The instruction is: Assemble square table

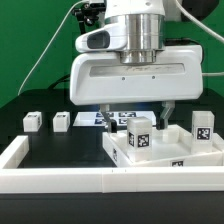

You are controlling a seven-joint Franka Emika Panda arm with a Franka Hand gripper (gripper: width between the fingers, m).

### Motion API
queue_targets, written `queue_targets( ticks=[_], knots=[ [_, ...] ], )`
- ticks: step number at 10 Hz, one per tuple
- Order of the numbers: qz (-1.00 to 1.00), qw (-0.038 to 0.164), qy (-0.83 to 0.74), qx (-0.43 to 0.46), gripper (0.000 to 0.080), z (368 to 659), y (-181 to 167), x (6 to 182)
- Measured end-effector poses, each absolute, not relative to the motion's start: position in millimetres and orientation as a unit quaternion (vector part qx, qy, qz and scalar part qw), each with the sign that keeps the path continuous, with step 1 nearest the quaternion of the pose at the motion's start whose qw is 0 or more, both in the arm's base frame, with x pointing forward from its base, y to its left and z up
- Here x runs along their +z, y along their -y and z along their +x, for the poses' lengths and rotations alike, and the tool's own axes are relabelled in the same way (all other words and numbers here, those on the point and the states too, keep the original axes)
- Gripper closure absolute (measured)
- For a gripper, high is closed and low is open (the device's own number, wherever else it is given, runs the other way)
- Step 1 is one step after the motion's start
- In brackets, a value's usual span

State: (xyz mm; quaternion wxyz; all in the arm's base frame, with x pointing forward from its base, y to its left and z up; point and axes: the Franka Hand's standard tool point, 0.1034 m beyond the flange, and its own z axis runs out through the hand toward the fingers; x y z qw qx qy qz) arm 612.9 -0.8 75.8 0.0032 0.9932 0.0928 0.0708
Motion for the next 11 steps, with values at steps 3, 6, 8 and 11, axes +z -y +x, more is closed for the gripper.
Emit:
queue_targets(
  ticks=[3, 6, 8, 11],
  knots=[
    [0.99, 0.008, -0.121, 0.07, 0.0281, 612.7, 4.9, 75.4],
    [0.992, 0.007, -0.108, 0.069, 0.0513, 612.5, 5.1, 75.0],
    [0.994, 0.006, -0.088, 0.069, 0.0509, 612.5, 5.2, 74.9],
    [0.997, -0.004, 0.035, 0.069, 0.0509, 612.3, 5.0, 74.6]
  ],
)
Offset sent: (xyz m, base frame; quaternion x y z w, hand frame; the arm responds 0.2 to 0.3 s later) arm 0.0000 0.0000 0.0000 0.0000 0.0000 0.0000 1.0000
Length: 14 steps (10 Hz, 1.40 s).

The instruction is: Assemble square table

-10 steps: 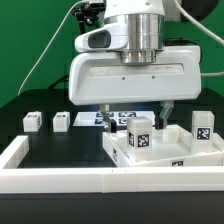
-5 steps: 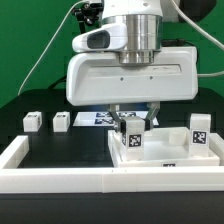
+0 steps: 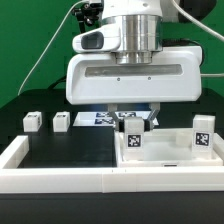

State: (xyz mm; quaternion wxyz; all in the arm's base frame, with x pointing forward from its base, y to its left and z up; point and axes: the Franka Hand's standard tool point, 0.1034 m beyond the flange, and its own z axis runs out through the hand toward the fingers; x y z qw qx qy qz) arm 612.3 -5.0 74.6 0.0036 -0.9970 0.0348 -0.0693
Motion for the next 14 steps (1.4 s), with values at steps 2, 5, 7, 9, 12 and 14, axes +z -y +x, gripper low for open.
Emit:
queue_targets(
  ticks=[2, 5, 7, 9, 12, 14],
  knots=[
    [-0.988, 0.01, -0.141, -0.069, 0.0509, 612, 4, 74.7],
    [-0.963, 0.009, -0.26, -0.067, 0.0501, 609, 8, 74.3],
    [-0.942, 0.012, -0.329, -0.067, 0.0479, 609, 11, 74.4],
    [-0.933, 0.014, -0.354, -0.067, 0.047, 609, 12, 74.6],
    [-0.947, 0.016, -0.315, -0.065, 0.0267, 604, 2, 77.2],
    [-0.966, 0.015, -0.25, -0.067, 0.0156, 598, -2, 81.2]
  ],
)
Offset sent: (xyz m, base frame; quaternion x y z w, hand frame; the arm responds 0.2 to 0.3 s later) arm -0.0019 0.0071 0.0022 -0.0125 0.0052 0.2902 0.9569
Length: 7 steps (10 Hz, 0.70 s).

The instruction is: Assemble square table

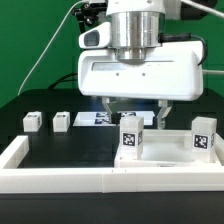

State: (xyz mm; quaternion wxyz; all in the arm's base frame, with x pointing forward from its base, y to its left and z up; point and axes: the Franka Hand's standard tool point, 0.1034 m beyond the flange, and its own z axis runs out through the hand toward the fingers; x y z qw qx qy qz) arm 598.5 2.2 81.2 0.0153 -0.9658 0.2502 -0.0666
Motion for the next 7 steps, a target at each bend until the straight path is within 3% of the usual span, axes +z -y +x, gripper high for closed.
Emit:
queue_targets(
  ticks=[2, 7],
  knots=[
    [-0.98, 0.013, -0.186, -0.066, 0.0151, 592.4, -1.4, 80.1],
    [-0.979, 0.012, -0.192, -0.065, 0.015, 592.3, -1.6, 78.8]
  ],
)
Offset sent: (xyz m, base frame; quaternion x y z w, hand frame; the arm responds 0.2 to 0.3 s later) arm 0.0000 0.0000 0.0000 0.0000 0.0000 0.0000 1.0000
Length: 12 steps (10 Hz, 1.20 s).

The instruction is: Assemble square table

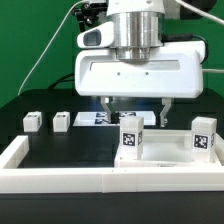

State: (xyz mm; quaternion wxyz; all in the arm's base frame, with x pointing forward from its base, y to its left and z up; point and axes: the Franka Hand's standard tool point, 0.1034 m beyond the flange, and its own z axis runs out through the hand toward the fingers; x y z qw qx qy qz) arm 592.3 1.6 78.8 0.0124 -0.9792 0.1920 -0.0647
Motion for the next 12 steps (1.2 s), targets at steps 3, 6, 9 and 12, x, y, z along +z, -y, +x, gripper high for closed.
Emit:
queue_targets(
  ticks=[3, 6, 9, 12],
  knots=[
    [-0.986, 0.011, -0.153, -0.072, 0.015, 575, -9, 76.5],
    [-0.99, 0.002, -0.115, -0.078, 0.015, 545, 5, 64.2],
    [-0.992, -0.009, -0.094, -0.081, 0.015, 532, 19, 53.3],
    [-0.992, -0.009, -0.094, -0.08, 0.015, 532, 19, 52.6]
  ],
)
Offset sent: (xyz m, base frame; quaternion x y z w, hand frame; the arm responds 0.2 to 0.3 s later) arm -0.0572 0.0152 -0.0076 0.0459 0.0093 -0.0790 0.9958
